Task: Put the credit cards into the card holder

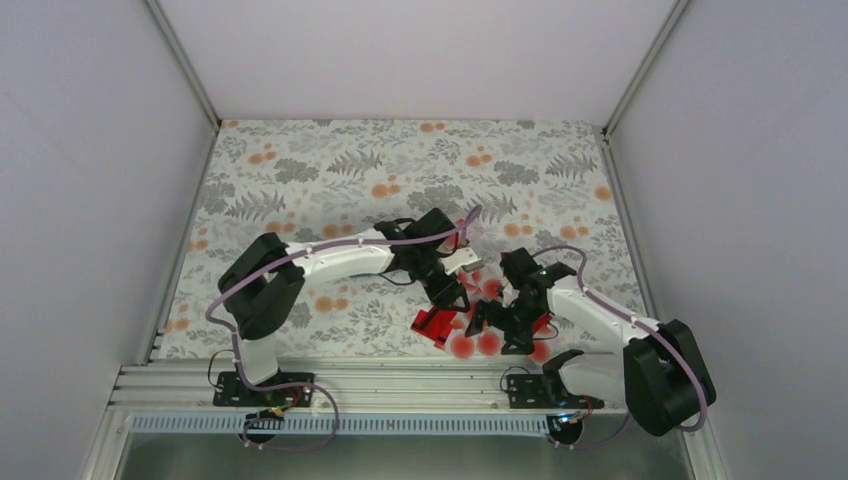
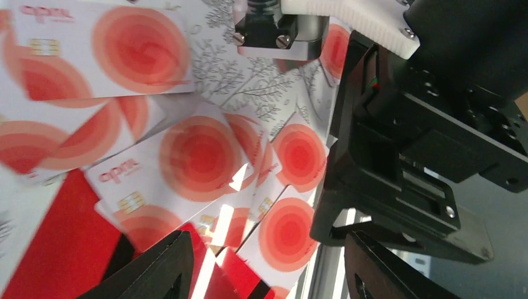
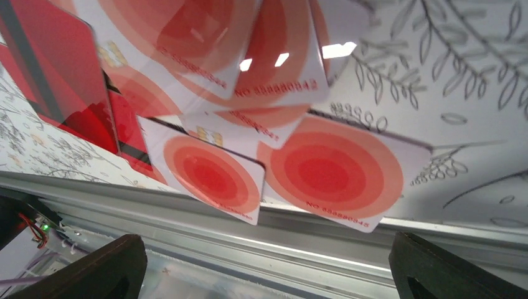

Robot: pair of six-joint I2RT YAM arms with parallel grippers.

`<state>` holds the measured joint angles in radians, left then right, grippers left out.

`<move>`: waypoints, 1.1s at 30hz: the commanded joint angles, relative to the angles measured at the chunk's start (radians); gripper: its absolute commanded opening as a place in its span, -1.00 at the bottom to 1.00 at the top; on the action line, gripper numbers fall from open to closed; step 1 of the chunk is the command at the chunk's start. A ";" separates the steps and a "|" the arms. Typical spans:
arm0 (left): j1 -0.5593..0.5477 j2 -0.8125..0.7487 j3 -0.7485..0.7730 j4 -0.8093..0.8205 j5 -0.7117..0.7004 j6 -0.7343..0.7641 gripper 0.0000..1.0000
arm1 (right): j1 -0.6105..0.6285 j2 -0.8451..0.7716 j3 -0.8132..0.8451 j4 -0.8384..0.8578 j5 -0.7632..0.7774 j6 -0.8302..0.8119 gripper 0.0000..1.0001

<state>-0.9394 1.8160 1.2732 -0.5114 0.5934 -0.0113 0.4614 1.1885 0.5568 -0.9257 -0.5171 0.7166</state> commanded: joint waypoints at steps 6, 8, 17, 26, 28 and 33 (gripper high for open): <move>-0.065 0.137 0.112 -0.032 0.102 0.066 0.13 | -0.006 -0.062 -0.102 0.016 -0.079 0.056 0.97; -0.070 0.159 0.123 -0.028 0.092 0.060 0.09 | -0.008 -0.062 -0.115 0.039 -0.081 0.054 0.98; -0.079 0.217 0.117 -0.041 0.079 0.085 -0.19 | -0.012 -0.077 -0.179 0.191 -0.124 0.037 0.95; -0.085 0.265 0.132 -0.050 0.103 0.107 -0.25 | -0.022 -0.167 -0.276 0.293 -0.155 0.078 0.85; -0.090 0.277 0.134 -0.058 0.096 0.116 -0.26 | -0.024 -0.194 -0.291 0.295 -0.143 0.090 0.83; -0.093 0.299 0.125 -0.054 0.089 0.127 -0.27 | -0.030 -0.252 -0.317 0.317 -0.145 0.101 0.83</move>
<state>-1.0237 2.0850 1.3838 -0.5629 0.6662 0.0765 0.4416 0.9714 0.2676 -0.6815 -0.6758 0.8043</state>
